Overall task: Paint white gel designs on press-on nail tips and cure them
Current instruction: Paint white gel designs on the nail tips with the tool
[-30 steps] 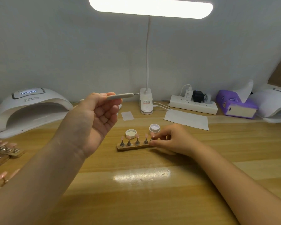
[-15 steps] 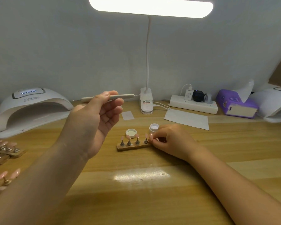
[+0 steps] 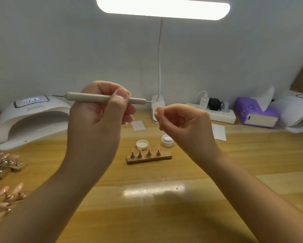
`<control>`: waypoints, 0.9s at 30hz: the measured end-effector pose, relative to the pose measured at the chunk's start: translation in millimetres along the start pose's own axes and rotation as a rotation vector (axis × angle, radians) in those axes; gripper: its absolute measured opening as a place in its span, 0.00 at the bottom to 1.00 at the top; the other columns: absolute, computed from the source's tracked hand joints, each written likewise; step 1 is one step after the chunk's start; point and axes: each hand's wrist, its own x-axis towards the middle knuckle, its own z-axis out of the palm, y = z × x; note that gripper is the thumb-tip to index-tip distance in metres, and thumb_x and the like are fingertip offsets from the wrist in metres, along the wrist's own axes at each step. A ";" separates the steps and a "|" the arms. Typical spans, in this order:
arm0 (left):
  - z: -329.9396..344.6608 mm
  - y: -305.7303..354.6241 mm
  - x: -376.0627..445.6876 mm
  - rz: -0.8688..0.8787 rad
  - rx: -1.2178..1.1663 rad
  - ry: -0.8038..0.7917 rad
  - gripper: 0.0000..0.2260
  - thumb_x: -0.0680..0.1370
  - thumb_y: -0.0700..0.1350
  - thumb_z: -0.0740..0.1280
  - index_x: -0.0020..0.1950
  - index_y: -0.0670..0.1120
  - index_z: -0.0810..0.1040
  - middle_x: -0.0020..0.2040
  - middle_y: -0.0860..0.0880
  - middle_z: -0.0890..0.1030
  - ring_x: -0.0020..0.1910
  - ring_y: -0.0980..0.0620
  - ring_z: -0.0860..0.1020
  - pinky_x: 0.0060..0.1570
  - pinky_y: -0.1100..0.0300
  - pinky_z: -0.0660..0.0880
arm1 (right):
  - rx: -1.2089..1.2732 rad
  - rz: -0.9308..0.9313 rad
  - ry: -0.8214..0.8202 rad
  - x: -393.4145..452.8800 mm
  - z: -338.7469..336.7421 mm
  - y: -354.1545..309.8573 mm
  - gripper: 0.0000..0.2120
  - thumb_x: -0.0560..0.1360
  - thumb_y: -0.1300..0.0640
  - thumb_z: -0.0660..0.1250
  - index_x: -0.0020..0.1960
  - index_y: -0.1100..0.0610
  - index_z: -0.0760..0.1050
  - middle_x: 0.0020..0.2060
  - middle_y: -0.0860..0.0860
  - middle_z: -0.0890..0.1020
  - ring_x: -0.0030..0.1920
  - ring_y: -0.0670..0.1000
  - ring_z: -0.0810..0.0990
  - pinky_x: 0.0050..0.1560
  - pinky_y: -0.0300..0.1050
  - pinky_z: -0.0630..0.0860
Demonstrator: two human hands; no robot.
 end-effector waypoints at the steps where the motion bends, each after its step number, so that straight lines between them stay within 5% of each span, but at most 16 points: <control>1: 0.3 0.8 -2.2 0.036 0.031 -0.014 0.07 0.78 0.49 0.61 0.45 0.50 0.77 0.35 0.53 0.81 0.36 0.56 0.80 0.38 0.66 0.75 | -0.023 -0.022 0.008 0.4 0.1 -3.1 0.02 0.76 0.59 0.69 0.47 0.55 0.81 0.36 0.49 0.83 0.37 0.47 0.82 0.41 0.42 0.81; 8: 2.3 -3.5 -7.3 0.116 0.102 0.021 0.08 0.79 0.43 0.59 0.44 0.49 0.75 0.33 0.54 0.79 0.34 0.57 0.78 0.36 0.68 0.73 | -0.099 -0.108 0.020 -0.5 3.0 -3.3 0.05 0.76 0.59 0.69 0.46 0.59 0.82 0.35 0.50 0.83 0.36 0.46 0.81 0.39 0.41 0.79; 14: 9.1 -46.9 -35.7 -0.102 0.028 0.040 0.05 0.79 0.43 0.66 0.45 0.44 0.75 0.34 0.46 0.78 0.31 0.55 0.75 0.31 0.65 0.74 | -0.102 0.071 -0.142 -28.6 14.3 31.2 0.05 0.77 0.58 0.68 0.47 0.60 0.81 0.37 0.49 0.82 0.37 0.48 0.81 0.39 0.49 0.79; 17: 9.7 -64.8 -45.6 -0.192 0.059 0.040 0.03 0.77 0.43 0.67 0.44 0.47 0.75 0.33 0.51 0.80 0.31 0.58 0.77 0.32 0.68 0.74 | -0.118 0.159 -0.175 -44.5 13.9 46.8 0.04 0.75 0.60 0.70 0.49 0.59 0.82 0.39 0.49 0.83 0.38 0.49 0.81 0.41 0.50 0.79; 27: 7.3 -74.5 -50.3 -0.176 0.073 0.021 0.07 0.76 0.50 0.66 0.43 0.49 0.73 0.33 0.52 0.81 0.32 0.56 0.79 0.35 0.65 0.76 | 0.108 0.316 -0.144 -50.6 11.0 48.5 0.01 0.74 0.60 0.71 0.45 0.57 0.82 0.36 0.53 0.82 0.34 0.54 0.81 0.31 0.50 0.79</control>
